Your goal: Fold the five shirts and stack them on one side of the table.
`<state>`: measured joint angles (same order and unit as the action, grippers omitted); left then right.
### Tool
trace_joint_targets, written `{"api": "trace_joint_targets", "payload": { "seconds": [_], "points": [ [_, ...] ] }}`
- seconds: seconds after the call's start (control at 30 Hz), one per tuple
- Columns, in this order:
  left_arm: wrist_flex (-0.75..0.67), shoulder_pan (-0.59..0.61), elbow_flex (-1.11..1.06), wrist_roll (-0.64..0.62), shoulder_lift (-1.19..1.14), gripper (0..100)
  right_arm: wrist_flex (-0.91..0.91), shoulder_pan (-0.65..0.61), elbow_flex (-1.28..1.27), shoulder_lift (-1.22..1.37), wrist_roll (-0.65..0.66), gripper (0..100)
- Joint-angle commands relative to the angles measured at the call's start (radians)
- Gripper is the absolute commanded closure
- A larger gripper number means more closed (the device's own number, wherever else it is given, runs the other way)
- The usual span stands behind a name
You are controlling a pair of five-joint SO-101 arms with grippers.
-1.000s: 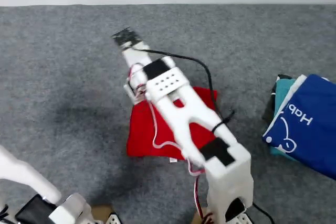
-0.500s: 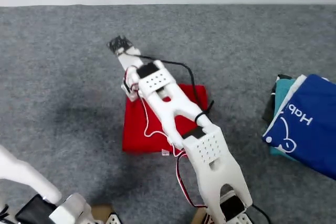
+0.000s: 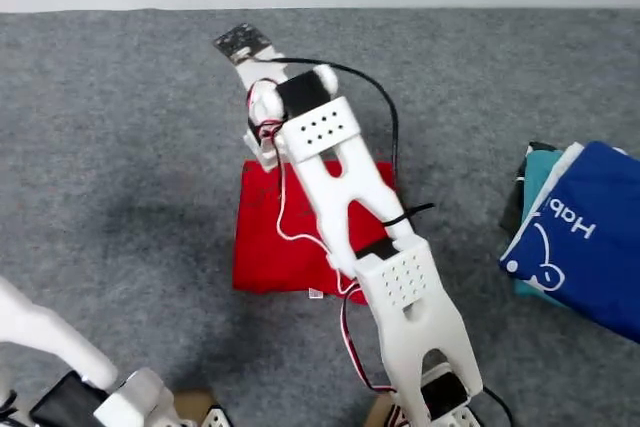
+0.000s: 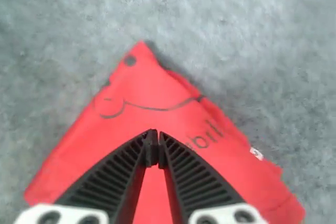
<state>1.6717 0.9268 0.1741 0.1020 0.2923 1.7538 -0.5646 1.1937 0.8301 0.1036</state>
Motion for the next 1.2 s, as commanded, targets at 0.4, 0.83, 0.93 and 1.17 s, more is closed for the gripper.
{"api": "trace_joint_targets", "payload": {
  "seconds": [0.4,0.83,0.93,1.17],
  "points": [
    [0.015,0.003,-0.047,0.006,0.161,100,0.044,0.021,-1.060,-0.800,-0.209,99.0],
    [-0.061,-0.003,-0.168,0.061,0.153,100,-0.134,0.110,-1.579,-0.981,-0.172,91.0],
    [-0.069,-0.003,-0.189,0.089,0.153,100,-0.232,0.110,-1.653,-0.980,-0.169,80.3],
    [-0.081,-0.020,-0.216,0.120,0.152,100,-0.430,0.107,-1.766,-0.932,-0.175,79.6]
  ]
}}
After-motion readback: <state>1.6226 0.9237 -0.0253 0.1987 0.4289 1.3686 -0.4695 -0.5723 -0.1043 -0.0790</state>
